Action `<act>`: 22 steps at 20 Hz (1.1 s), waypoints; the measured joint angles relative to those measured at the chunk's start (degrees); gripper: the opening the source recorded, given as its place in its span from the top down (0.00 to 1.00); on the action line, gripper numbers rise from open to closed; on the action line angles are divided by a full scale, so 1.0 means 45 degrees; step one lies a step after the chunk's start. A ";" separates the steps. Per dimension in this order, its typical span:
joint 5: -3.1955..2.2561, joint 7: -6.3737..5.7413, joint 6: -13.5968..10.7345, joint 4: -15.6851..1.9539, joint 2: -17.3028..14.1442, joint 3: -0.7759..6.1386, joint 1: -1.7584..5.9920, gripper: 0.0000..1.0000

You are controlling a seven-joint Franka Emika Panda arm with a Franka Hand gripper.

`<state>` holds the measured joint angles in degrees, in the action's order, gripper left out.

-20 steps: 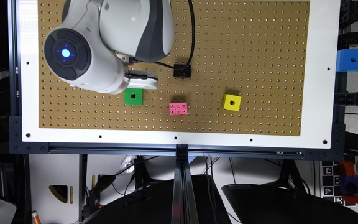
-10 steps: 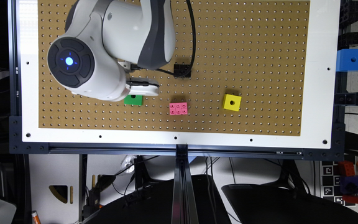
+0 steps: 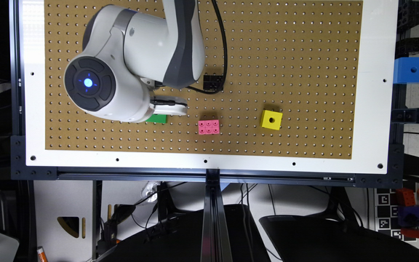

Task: Pick up green block.

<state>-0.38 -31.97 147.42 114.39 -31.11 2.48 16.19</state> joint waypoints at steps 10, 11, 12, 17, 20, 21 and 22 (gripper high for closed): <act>-0.0011 0.0000 0.0032 -0.0343 -0.0456 -0.0002 0.0002 0.00; -0.0011 0.0000 0.0032 -0.0344 -0.0456 -0.0002 0.0002 0.00; -0.0011 -0.0001 0.0034 -0.0382 -0.0476 0.0004 -0.0012 1.00; -0.0011 -0.0001 0.0034 -0.0382 -0.0476 0.0004 -0.0011 1.00; -0.0011 -0.0001 0.0024 -0.0382 -0.0475 0.0004 -0.0011 1.00; -0.0011 0.0000 0.0024 -0.0382 -0.0475 0.0004 -0.0011 1.00; -0.0011 -0.0001 0.0023 -0.0382 -0.0475 0.0004 -0.0011 1.00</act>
<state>-0.43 -31.97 147.52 112.68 -33.25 2.50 16.13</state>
